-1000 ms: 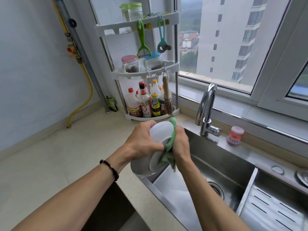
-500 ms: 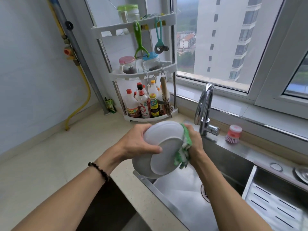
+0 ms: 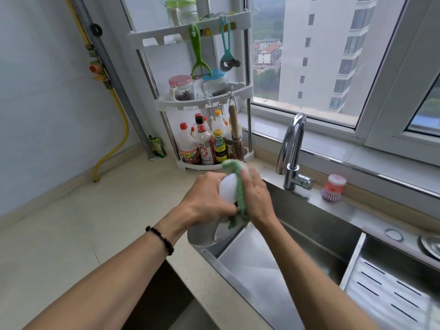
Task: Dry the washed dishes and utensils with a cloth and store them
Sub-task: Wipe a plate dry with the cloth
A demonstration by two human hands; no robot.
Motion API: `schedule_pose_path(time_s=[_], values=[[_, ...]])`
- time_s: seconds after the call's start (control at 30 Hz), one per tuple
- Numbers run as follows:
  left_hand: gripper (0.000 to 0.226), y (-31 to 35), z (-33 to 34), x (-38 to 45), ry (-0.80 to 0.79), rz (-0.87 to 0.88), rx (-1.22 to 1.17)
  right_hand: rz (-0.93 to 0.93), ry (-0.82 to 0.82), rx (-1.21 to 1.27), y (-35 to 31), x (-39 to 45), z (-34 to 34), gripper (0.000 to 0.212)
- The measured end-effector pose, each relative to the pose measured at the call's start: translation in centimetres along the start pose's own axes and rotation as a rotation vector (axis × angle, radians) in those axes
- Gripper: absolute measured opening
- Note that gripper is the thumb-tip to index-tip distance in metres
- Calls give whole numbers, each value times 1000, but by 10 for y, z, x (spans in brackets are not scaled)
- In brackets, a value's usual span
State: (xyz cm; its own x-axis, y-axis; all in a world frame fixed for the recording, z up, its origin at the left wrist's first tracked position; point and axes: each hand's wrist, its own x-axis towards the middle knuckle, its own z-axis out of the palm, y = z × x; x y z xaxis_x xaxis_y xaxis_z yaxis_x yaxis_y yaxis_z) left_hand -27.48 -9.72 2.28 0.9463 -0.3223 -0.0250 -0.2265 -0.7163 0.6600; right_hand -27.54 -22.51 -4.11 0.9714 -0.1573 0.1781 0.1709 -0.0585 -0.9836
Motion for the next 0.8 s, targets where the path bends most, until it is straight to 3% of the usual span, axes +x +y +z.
schedule_pose_path(time_s=[0.1,0.17,0.23,0.37,0.53,0.6,0.7,0.77,0.8], values=[[46,1,3,-3,45,21,-29,154,23,122,4,8,-8,45],[38,1,4,3,77,-4,-43,28,-43,-11,2,1,3,48],[34,1,3,5,78,3,-16,-42,-85,-54,1,-4,11,42],[54,1,2,0,54,58,-3,142,3,229,1,13,-5,40],[39,2,-3,5,138,27,-47,-19,-55,16,-2,9,16,27],[43,4,-8,1,104,68,-49,76,-18,146,-1,10,13,30],[47,7,-14,-9,86,142,-136,411,67,495,13,16,-2,57],[50,2,-16,-12,92,143,-210,485,63,516,20,20,-7,69],[54,-1,-17,-14,81,126,-259,473,93,444,21,22,-10,62]])
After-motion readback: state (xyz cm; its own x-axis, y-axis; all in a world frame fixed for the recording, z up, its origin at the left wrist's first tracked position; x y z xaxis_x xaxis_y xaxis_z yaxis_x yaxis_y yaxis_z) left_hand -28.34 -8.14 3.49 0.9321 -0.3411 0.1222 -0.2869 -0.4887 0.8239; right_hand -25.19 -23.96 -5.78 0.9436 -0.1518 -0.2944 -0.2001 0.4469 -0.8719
